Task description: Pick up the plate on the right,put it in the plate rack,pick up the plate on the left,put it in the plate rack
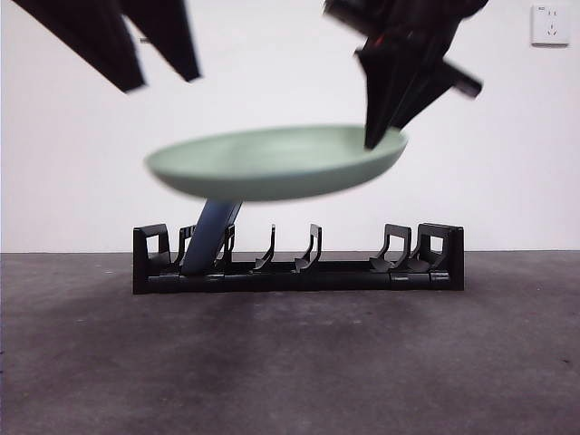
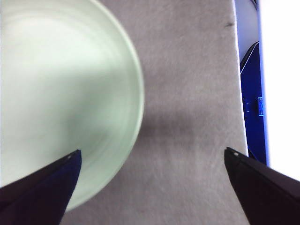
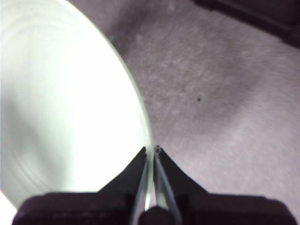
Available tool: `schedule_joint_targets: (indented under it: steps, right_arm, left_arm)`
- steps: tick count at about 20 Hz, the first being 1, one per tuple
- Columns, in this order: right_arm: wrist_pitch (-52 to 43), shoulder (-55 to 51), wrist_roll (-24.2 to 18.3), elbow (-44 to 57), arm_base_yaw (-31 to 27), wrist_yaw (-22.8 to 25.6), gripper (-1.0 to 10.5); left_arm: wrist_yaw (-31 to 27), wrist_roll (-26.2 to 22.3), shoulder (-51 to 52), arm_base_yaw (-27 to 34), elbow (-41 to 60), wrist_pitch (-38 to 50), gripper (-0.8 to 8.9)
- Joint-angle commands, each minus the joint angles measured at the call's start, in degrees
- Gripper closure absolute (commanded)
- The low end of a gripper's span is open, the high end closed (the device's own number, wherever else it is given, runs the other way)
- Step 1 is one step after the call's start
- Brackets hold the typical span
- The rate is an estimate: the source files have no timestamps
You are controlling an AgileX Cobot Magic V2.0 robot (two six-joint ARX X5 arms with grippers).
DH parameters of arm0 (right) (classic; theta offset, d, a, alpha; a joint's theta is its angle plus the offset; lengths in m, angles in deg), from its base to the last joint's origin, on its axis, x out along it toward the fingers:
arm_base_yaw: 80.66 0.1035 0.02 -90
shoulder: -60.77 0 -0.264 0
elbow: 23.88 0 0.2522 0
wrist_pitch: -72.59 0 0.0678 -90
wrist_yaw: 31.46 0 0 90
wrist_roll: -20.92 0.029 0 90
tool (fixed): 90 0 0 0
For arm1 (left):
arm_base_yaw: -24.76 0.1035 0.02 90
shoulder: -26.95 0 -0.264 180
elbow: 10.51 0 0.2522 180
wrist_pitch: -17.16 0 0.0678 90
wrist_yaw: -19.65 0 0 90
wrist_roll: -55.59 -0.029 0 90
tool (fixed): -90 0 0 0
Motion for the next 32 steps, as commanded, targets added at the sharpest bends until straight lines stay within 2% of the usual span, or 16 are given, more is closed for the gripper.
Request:
schedule_joint_targets:
  steps: [1, 4, 7, 11, 17, 20, 23, 26, 32]
  right_arm:
    - [1.33, -1.84, -0.46, 0.04, -1.29, -2.84, 9.6]
    - [2.91, -3.76, -0.61, 0.04, -1.95, -3.65, 9.6]
    - [3.41, -4.74, -0.61, 0.04, -1.92, -3.74, 9.6]
    - [4.04, -5.20, -0.61, 0.04, -1.92, -3.76, 9.6]
    - [4.37, -6.29, -0.61, 0.04, -1.92, -7.87, 9.6]
    - [4.42, -6.58, -0.55, -0.07, -1.92, -8.02, 9.6]
    - [4.52, -6.62, -0.39, -0.07, -1.92, -8.02, 9.6]
    - [4.74, -6.62, -0.39, -0.07, -1.92, -8.00, 9.6]
    - [4.70, -6.62, -0.37, -0.07, -1.95, -7.76, 9.6]
  left_arm:
    - [-2.47, -3.67, -2.45, -2.12, 0.00, 2.32, 2.79]
    - [-6.43, -6.08, -5.20, -4.17, 0.00, 5.07, 3.01]
    - [-6.91, -6.03, -6.34, -5.03, 0.00, 6.71, 5.29]
    - [-7.15, -5.95, -6.34, -5.01, 0.00, 6.95, 6.66]
    - [-11.50, -5.31, -6.34, -5.01, 0.00, 6.93, 6.67]
    - [-11.61, -3.61, -6.34, -5.03, 0.00, 6.91, 7.25]
    - [-11.63, -1.90, -6.34, -5.03, 0.00, 6.84, 7.44]
    - [-11.63, -1.90, -6.34, -5.03, 0.00, 6.60, 8.24]
    - [-11.13, -1.03, -6.34, -5.03, 0.00, 6.23, 8.22]
